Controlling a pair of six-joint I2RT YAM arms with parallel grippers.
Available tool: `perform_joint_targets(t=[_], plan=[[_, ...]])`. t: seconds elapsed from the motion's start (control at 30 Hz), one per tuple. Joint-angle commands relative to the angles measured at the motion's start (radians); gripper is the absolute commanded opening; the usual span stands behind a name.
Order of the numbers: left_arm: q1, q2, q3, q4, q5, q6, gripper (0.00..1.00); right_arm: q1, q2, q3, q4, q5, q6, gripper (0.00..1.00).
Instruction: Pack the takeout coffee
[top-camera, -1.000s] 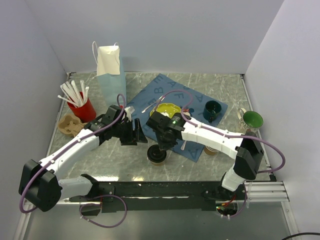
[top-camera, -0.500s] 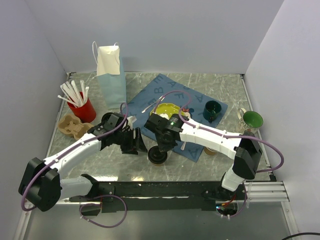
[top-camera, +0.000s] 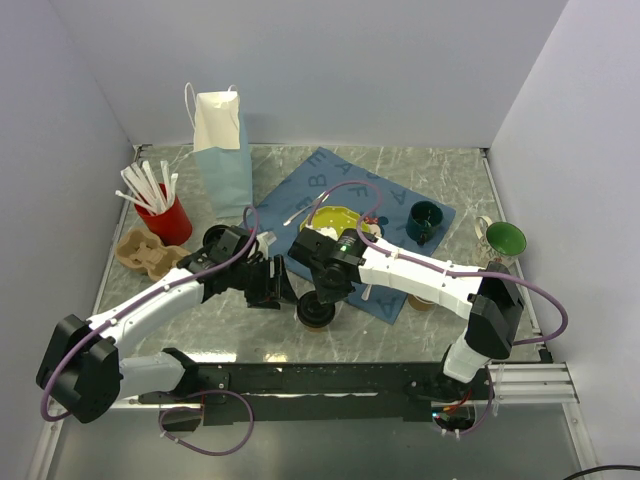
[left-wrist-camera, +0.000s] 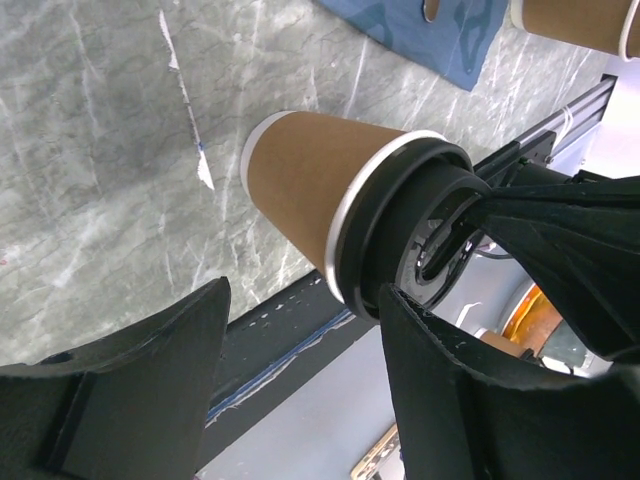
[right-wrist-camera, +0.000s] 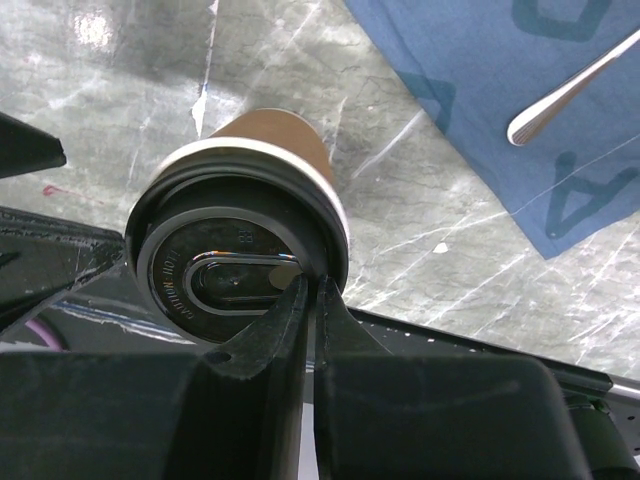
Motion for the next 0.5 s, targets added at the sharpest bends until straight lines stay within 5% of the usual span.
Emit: perform_joint_targets(t=[0.0,0.47], plan=[[-0.014,-0.023,0.009,0.036,-0.004,-0.026,0.67,0.008,0.000,0.031,-0.021,0.054,0.015,0.05],[-0.022,-0.043,0.012,0.023,-0.039,-0.042,0.68,0.023,0.029,0.036,-0.001,0.037,0.013,0.05]])
